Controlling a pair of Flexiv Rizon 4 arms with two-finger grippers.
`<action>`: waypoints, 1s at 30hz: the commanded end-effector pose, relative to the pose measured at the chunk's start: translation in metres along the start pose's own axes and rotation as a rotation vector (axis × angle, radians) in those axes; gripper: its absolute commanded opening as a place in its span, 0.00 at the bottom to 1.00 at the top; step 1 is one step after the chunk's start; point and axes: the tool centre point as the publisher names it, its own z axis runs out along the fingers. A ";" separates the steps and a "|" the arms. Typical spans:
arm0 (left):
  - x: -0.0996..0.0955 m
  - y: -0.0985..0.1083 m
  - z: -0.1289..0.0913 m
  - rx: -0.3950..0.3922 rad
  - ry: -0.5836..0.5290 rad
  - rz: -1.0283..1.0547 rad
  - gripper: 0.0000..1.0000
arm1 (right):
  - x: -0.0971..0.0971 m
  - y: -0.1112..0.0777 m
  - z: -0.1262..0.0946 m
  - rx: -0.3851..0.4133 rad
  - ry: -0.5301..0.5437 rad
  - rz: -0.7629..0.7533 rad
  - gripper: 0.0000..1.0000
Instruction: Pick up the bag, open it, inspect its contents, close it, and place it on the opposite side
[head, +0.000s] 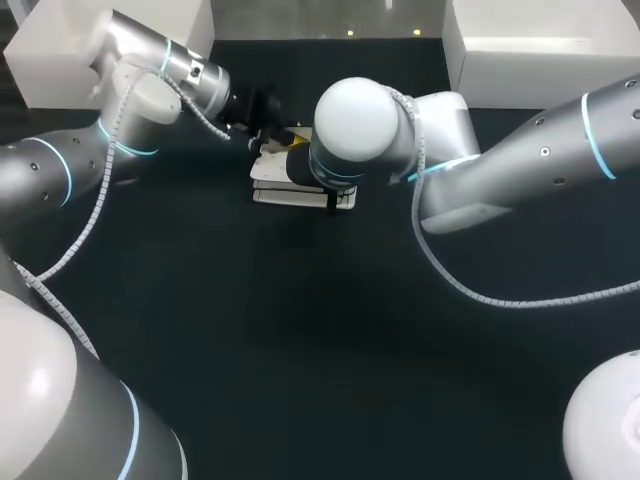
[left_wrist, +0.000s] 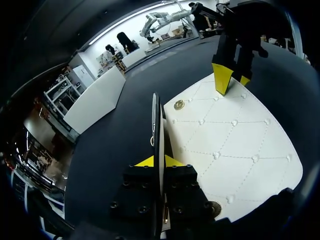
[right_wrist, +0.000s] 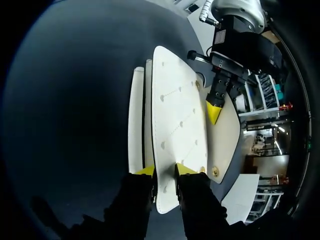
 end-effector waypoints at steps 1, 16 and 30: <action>-0.001 0.007 0.007 0.009 0.008 0.000 0.00 | 0.004 -0.001 -0.002 0.001 -0.012 0.004 0.26; 0.000 0.008 0.009 0.008 0.017 -0.004 0.00 | 0.010 0.000 -0.008 0.017 -0.024 -0.003 0.26; 0.002 0.008 0.010 0.010 0.025 -0.002 0.00 | 0.013 0.002 -0.011 0.049 -0.037 -0.025 0.19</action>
